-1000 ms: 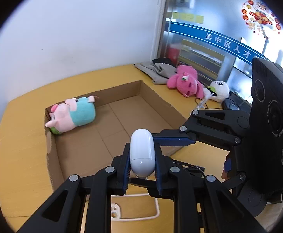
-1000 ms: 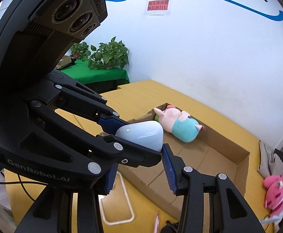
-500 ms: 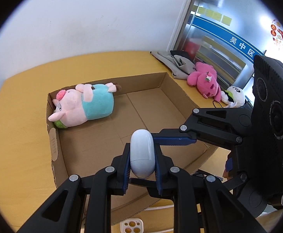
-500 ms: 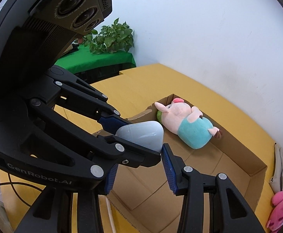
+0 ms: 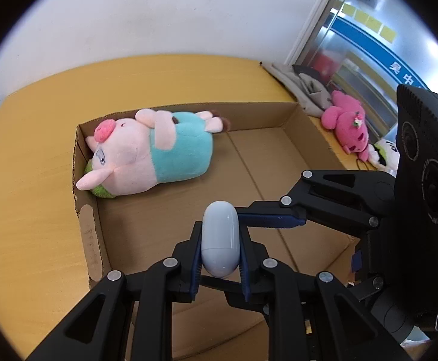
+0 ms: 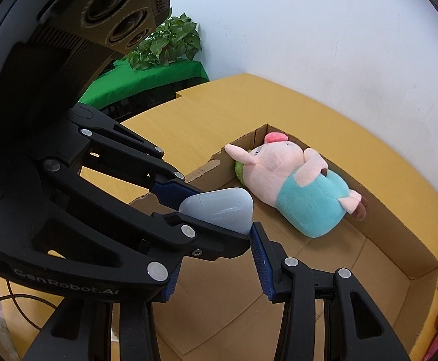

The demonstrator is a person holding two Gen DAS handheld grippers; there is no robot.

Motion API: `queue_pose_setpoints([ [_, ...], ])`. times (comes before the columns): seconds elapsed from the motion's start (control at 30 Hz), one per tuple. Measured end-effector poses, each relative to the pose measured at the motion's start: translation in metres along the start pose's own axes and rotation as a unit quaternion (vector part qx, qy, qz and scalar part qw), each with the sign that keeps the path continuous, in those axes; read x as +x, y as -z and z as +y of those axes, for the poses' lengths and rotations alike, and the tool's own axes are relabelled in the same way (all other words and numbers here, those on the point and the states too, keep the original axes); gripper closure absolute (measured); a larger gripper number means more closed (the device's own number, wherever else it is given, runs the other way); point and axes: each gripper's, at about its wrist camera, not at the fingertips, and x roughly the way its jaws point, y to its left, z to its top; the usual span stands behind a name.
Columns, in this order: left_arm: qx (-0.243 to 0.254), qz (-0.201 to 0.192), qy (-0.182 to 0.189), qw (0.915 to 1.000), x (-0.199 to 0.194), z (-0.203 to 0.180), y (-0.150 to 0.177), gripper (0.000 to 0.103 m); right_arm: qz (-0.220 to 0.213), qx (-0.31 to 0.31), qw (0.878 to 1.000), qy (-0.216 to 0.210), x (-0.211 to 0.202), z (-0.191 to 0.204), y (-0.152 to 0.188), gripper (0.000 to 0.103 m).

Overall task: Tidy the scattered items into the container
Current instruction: 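Carry the earbud case with the right tool over the box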

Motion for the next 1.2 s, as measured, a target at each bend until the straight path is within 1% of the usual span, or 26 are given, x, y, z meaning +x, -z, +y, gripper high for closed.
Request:
queue_pose_setpoints([
  [0.07, -0.005, 0.012, -0.005, 0.9999, 0.010, 0.006, -0.001, 0.083, 0.007, 0.000, 1.000, -0.007, 0.011, -0.005, 0.000, 0.056],
  [0.33, -0.034, 0.057, 0.001, 0.9978, 0.050, 0.033, -0.002, 0.083, 0.041, 0.030, 0.998, -0.044, 0.055, -0.026, 0.010, 0.056],
  [0.6, -0.065, 0.081, -0.017, 0.9945, 0.072, 0.053, -0.002, 0.083, 0.053, 0.049, 0.995, -0.073, 0.083, -0.038, 0.016, 0.056],
  [0.8, -0.091, 0.103, -0.043, 0.9895, 0.090, 0.064, 0.002, 0.083, 0.061, 0.057, 0.993, -0.082, 0.104, -0.040, 0.021, 0.057],
  [0.97, -0.099, 0.104, -0.054, 0.9882, 0.097, 0.065, 0.004, 0.083, 0.056, 0.071, 0.992, -0.088, 0.108, -0.049, 0.027, 0.057],
  [1.13, -0.112, 0.110, -0.058, 0.9859, 0.106, 0.070, 0.004, 0.083, 0.061, 0.082, 0.991, -0.090, 0.111, -0.055, 0.032, 0.057],
  [1.2, -0.110, 0.107, -0.061, 0.9863, 0.107, 0.069, 0.006, 0.083, 0.062, 0.085, 0.990, -0.090, 0.112, -0.056, 0.035, 0.057],
])
